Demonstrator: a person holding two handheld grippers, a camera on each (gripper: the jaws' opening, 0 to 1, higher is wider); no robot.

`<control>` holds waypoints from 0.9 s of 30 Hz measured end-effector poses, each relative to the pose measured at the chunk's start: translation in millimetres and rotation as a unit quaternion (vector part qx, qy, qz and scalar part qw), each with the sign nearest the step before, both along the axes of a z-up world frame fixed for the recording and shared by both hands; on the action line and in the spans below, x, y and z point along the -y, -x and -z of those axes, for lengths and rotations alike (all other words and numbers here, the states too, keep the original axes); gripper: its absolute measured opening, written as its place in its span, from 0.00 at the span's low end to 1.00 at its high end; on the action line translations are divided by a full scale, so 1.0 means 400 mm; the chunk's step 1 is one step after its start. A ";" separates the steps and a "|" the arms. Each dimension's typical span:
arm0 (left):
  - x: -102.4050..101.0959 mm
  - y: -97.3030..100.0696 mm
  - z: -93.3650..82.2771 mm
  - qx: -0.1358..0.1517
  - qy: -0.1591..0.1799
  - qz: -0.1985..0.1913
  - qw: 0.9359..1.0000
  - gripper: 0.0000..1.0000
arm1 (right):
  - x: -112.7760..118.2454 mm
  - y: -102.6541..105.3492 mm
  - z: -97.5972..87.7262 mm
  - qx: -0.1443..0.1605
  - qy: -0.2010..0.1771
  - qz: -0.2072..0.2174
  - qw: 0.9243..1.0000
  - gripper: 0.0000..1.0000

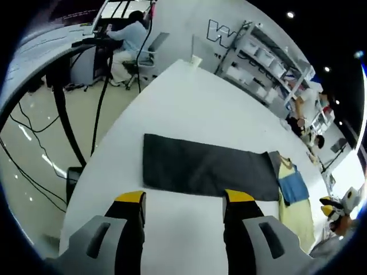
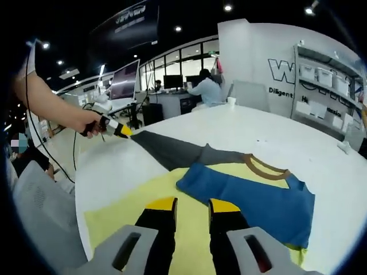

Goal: Fold the garment on the visible template until the final outline fits inside the template.

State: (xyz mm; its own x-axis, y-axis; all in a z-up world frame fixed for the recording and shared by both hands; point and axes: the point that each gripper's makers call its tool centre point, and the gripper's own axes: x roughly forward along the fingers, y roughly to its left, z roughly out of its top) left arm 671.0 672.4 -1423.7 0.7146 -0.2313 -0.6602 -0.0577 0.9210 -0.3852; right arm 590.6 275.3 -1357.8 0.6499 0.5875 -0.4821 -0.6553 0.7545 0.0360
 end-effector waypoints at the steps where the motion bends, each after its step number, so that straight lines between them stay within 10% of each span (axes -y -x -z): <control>1: -0.008 -0.004 0.010 -0.003 0.006 -0.009 1.000 0.52 | 0.007 0.003 -0.002 0.001 0.001 0.003 1.000 0.15; 14: 0.003 -0.025 -0.002 0.000 0.020 -0.054 0.998 0.32 | 0.076 0.027 -0.023 0.009 0.014 0.032 0.999 0.14; 21: -0.013 -0.019 0.011 -0.006 0.019 -0.072 0.997 0.03 | 0.121 0.036 -0.029 0.010 0.021 0.051 0.998 0.13; 27: -0.007 -0.027 0.008 -0.002 0.029 -0.074 0.997 0.02 | 0.164 0.047 -0.036 0.013 0.025 0.069 0.997 0.12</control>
State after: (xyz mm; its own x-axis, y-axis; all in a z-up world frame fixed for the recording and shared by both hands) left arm 681.6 675.3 -1426.8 0.7416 -0.1621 -0.6510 -0.1925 0.8781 -0.4380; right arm 571.7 209.6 -1343.5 0.7348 0.4675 -0.4914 -0.5459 0.8376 -0.0195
